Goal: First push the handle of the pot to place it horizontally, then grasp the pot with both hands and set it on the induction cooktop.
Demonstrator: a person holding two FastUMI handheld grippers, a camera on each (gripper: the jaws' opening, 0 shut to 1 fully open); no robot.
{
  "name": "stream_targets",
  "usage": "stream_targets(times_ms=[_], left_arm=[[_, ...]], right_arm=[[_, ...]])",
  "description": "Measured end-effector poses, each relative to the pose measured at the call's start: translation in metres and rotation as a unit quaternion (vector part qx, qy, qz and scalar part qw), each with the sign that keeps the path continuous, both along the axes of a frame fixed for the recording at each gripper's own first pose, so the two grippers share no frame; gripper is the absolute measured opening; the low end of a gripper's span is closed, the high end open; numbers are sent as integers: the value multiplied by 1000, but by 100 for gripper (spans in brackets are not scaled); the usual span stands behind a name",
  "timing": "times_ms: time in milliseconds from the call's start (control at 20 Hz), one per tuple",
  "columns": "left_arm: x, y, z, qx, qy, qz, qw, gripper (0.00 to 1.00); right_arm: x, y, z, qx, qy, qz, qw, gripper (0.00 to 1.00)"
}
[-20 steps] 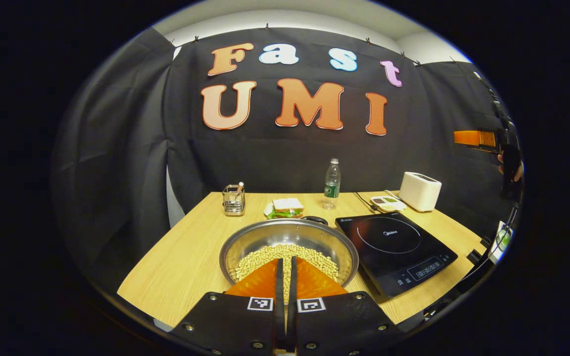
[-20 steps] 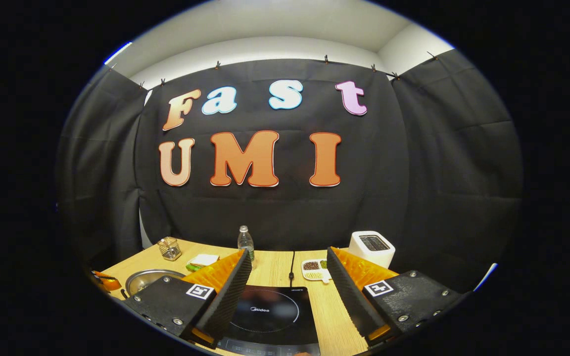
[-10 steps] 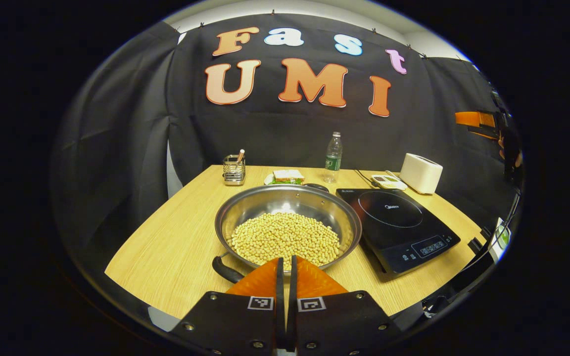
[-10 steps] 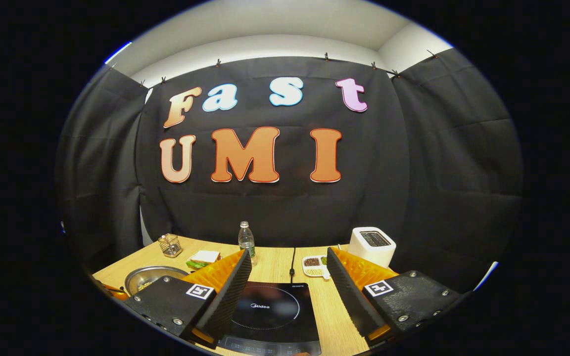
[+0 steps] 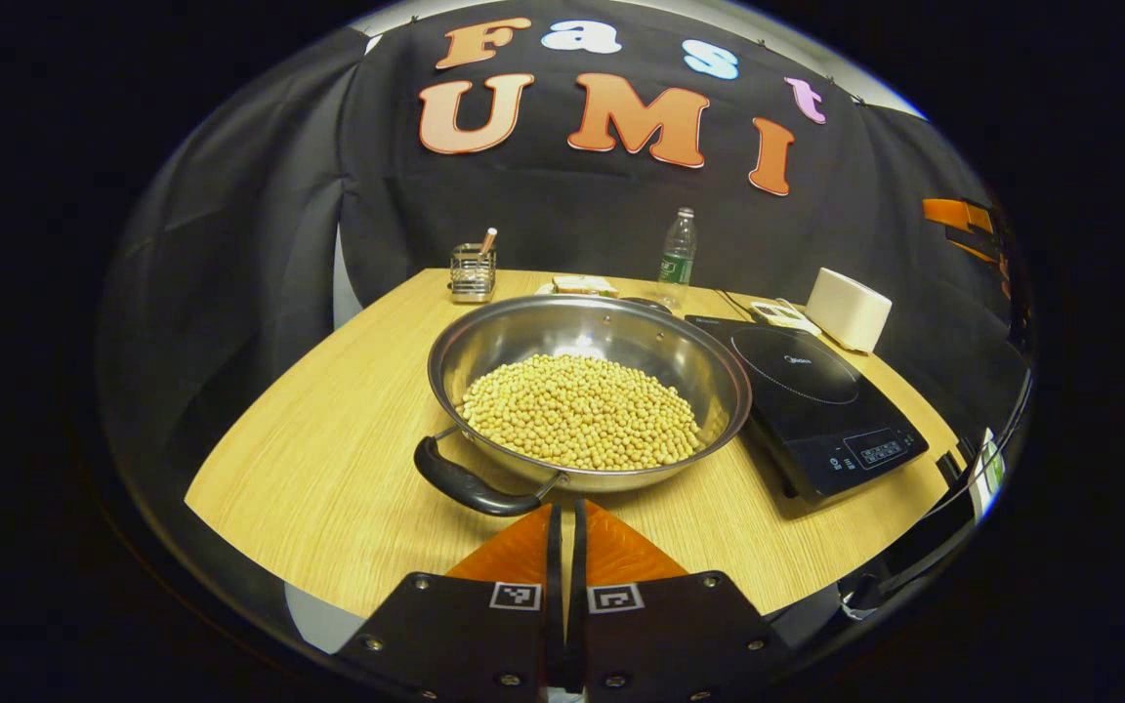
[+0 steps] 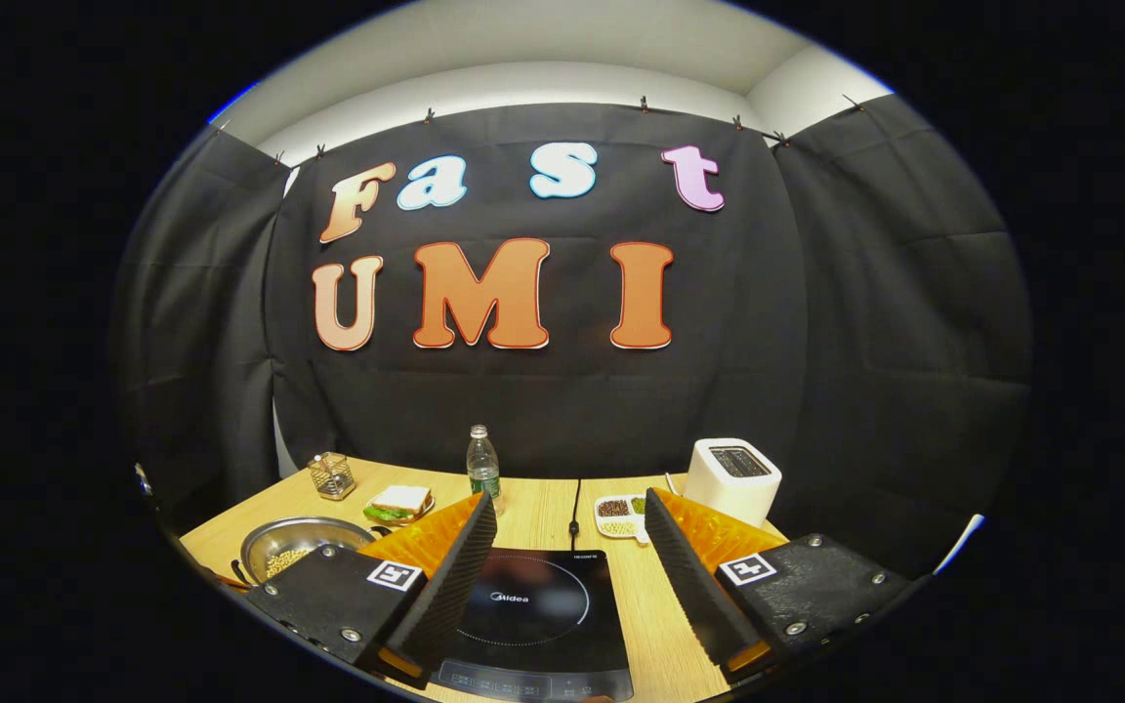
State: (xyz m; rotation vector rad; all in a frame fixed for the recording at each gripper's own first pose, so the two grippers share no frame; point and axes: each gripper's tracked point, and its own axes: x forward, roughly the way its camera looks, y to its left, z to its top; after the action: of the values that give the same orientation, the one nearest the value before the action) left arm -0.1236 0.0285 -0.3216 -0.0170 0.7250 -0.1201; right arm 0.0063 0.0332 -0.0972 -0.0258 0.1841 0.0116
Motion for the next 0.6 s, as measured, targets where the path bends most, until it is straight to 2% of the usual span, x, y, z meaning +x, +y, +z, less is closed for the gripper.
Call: stream_targets(times_ms=[150,300,600], left_arm=[[6,15,-6,13,4,12,1000,3],[8,18,-6,-10,11,23,1000,2],[16,35,-6,-1,8,39,999,2]], right_arm=[[1,2,-5,-1,4,0,1000,95],[2,2,-8,3,9,-1,1000,95],[9,0,-7,6,7,-5,1000,95]])
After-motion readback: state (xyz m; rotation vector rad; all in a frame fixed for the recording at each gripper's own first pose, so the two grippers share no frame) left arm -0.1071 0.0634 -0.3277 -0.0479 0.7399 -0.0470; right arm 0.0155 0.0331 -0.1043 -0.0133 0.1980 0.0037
